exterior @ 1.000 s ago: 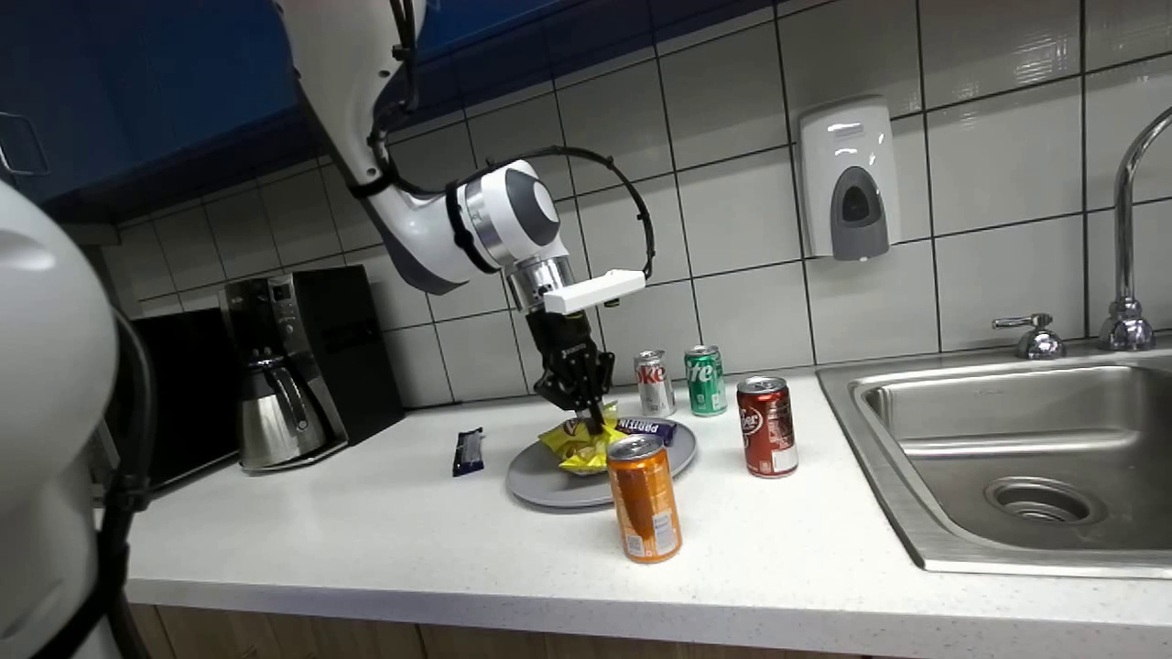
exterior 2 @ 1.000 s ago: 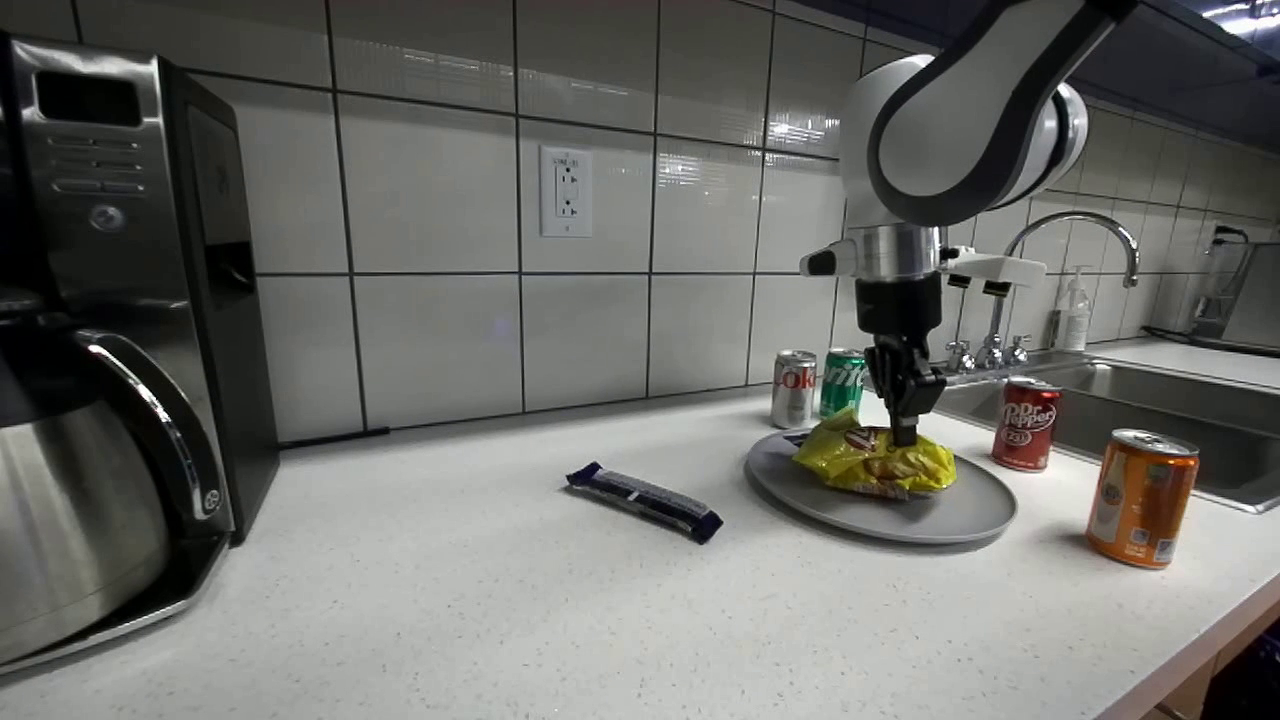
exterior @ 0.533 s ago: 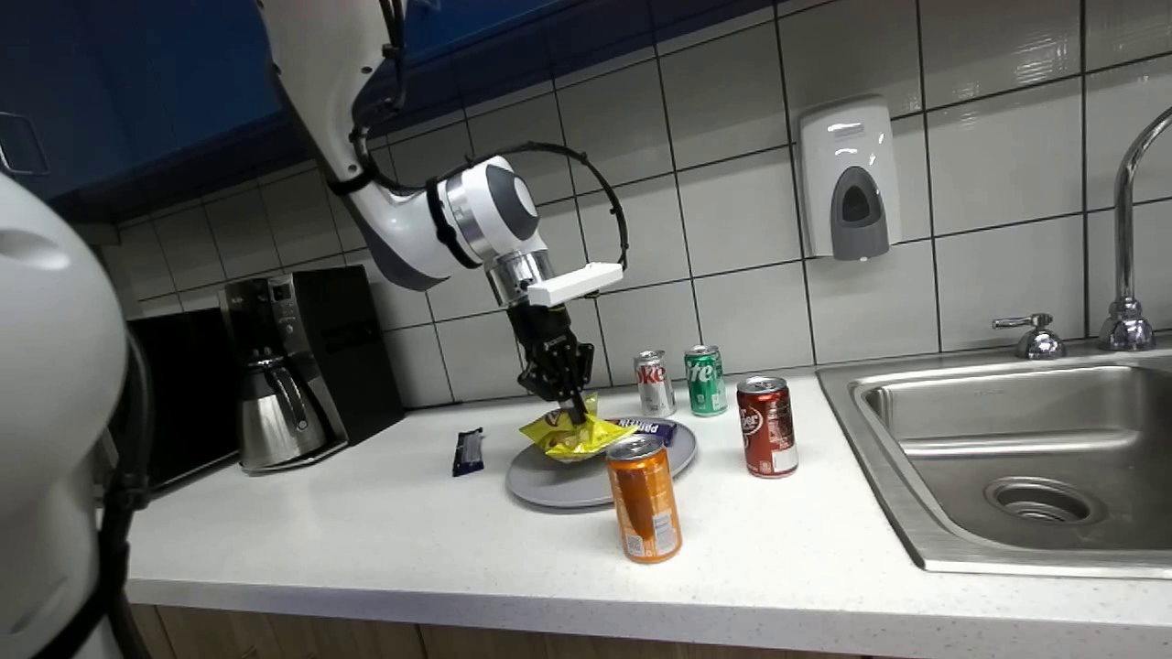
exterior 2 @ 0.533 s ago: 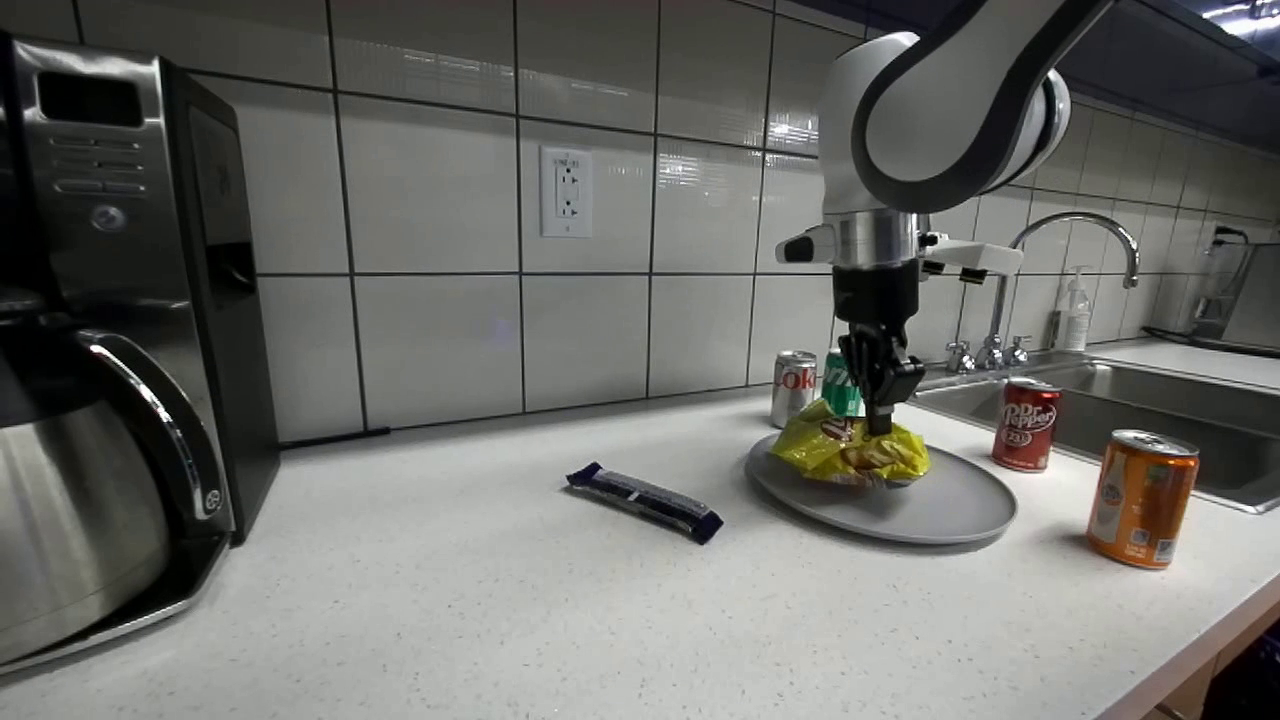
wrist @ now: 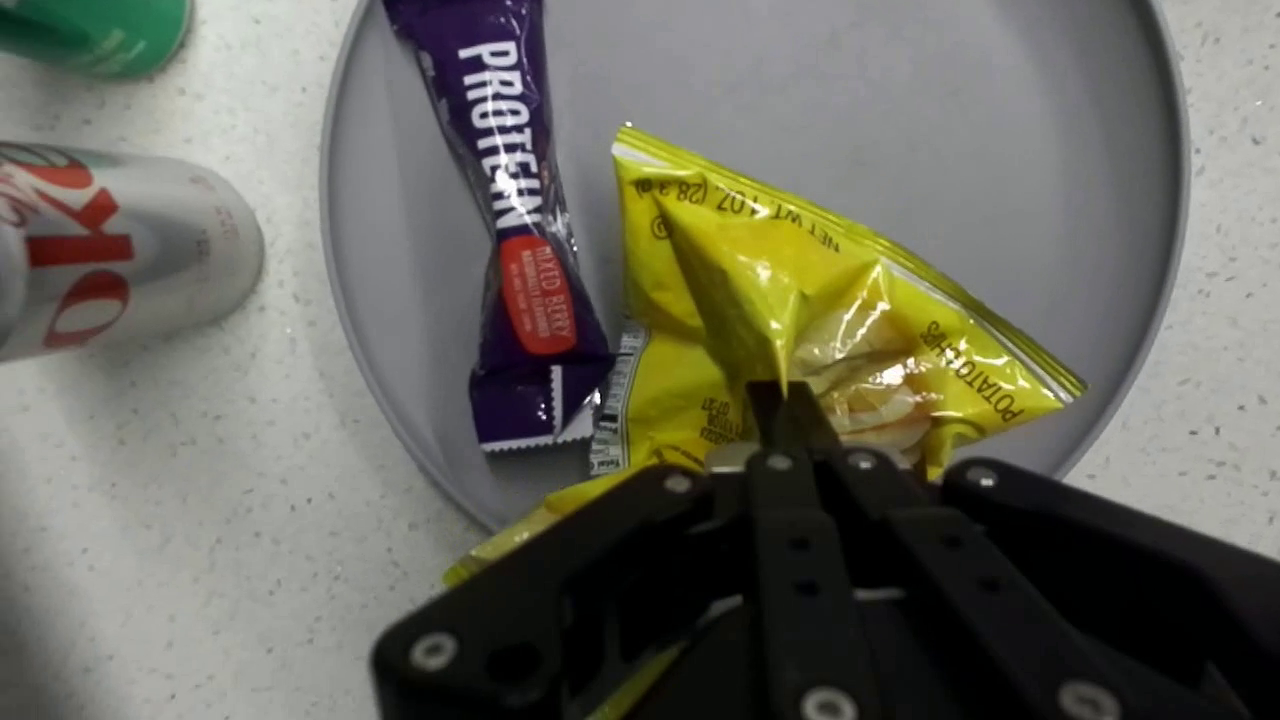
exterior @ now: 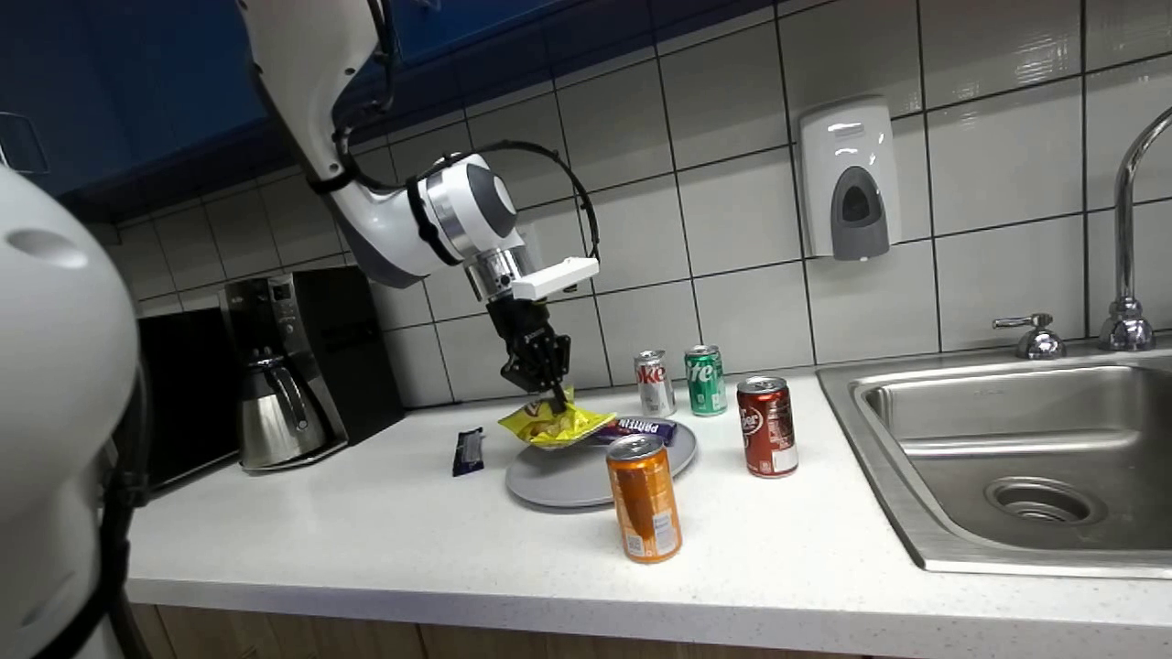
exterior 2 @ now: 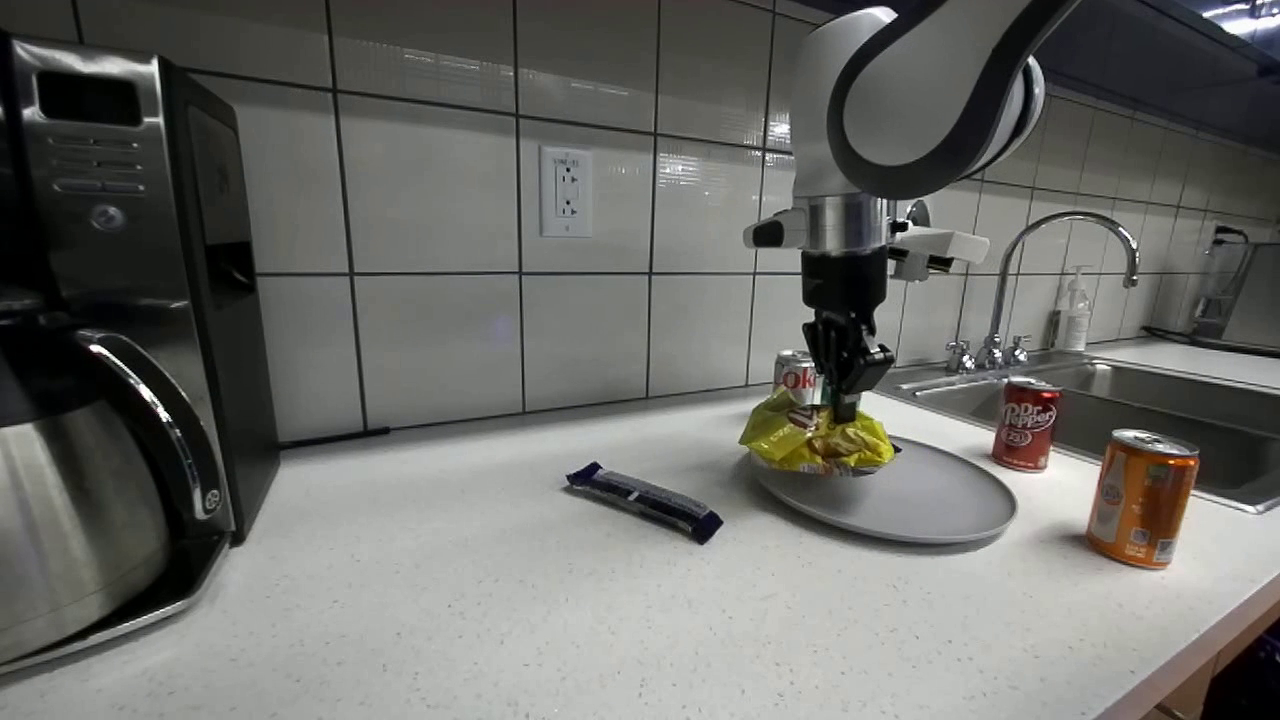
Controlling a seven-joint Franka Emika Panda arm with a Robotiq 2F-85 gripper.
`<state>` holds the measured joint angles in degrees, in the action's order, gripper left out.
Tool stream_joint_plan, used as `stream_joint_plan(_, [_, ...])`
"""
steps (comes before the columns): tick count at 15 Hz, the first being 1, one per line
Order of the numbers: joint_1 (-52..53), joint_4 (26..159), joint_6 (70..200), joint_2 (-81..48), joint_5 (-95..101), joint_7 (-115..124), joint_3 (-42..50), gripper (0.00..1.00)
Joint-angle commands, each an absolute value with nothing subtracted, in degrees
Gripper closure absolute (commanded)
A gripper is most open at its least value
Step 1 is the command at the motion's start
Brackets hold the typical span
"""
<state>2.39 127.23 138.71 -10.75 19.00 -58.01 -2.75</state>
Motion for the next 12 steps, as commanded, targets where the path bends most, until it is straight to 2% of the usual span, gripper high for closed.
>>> stream_joint_plan(1, [2.3, 126.0, 139.6, -10.7, 20.4, -61.1, -3.7, 1.0])
stream_joint_plan(12, [2.4, 119.7, 139.6, -15.5, 19.9, -69.0, -4.1, 1.0])
